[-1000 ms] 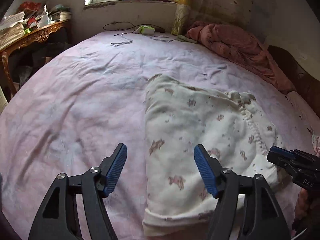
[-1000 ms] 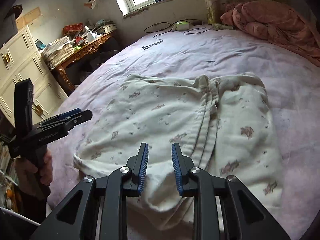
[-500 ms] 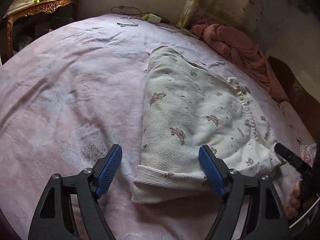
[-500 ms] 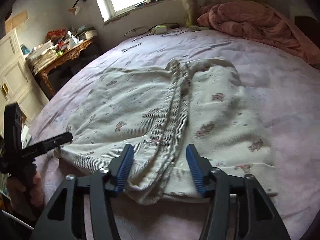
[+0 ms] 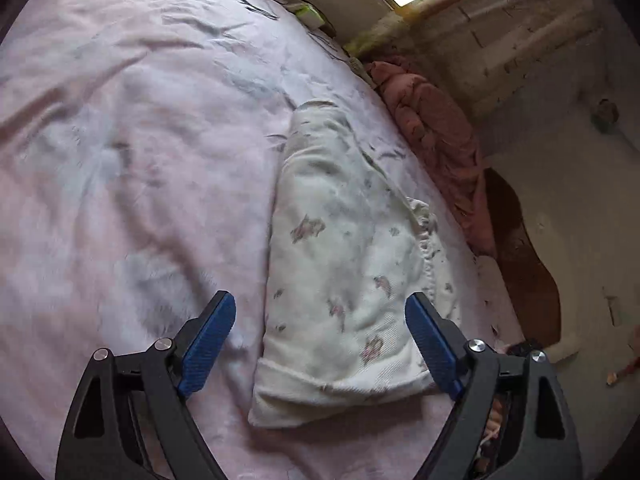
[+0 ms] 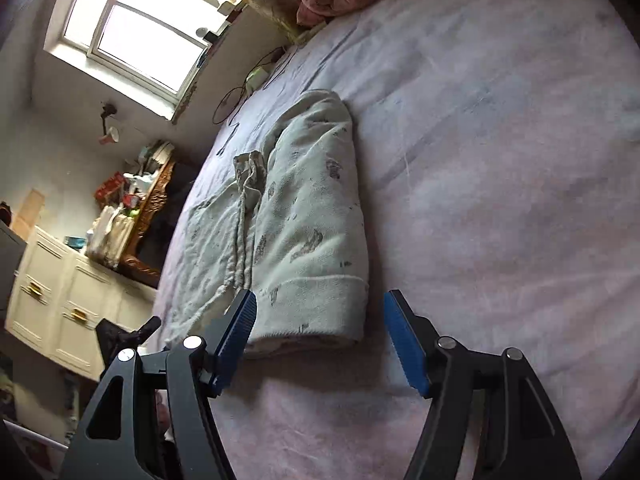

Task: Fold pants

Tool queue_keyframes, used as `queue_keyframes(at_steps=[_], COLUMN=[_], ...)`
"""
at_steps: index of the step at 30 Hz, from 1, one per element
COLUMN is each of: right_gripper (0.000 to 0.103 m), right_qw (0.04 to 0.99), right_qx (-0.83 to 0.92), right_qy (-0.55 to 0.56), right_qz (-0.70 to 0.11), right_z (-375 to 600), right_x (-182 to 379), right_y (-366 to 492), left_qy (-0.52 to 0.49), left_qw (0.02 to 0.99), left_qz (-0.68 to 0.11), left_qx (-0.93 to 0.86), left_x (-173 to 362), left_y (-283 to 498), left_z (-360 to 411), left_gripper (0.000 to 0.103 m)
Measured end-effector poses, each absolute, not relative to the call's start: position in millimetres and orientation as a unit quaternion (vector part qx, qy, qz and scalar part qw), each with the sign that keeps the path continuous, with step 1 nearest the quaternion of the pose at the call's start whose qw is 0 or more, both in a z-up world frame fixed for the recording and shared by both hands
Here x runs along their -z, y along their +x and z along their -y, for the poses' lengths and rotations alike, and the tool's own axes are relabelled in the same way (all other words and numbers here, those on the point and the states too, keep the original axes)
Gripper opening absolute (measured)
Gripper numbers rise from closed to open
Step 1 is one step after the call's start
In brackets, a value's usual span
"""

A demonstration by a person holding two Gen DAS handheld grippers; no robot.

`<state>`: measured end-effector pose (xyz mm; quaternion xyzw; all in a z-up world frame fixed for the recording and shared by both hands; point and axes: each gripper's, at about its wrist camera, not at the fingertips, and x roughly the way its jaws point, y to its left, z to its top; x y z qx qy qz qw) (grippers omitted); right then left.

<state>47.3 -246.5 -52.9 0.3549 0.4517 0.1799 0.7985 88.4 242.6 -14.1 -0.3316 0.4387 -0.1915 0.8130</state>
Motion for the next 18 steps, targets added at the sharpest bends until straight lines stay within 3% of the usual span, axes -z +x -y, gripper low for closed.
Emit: queue_keyframes(at_steps=[4, 5, 7, 12, 15, 18], right_gripper=[0.067, 0.067, 0.067, 0.068, 0.070, 0.078], right_qw=[0.787, 0.776, 0.750, 0.714, 0.712, 0.714], right_qx=[-0.201, -0.208, -0.234, -0.320, -0.340, -0.350], right_qy=[0.340, 0.350, 0.383, 0.393, 0.365, 0.351], right_qz=[-0.475, -0.482, -0.486, -0.483, -0.495, -0.494], right_z=[257, 259, 262, 243, 224, 209], right_x=[59, 66, 80, 89, 93, 91], right_y=[98, 111, 134, 164, 179, 191], left_qy=[-0.299, -0.309, -0.326, -0.296, -0.264, -0.210], left_qw=[0.787, 0.770, 0.745, 0.742, 0.745, 0.770], left_qz=[-0.493, -0.509, -0.524, -0.525, -0.530, -0.535], left_qx=[0.219, 0.230, 0.252, 0.293, 0.307, 0.277], left_x=[23, 31, 44, 45, 41, 34], left_y=[142, 153, 170, 190, 196, 199], left_z=[-242, -239, -235, -213, -193, -173], left_gripper=[0.081, 0.067, 0.057, 0.062, 0.073, 0.066])
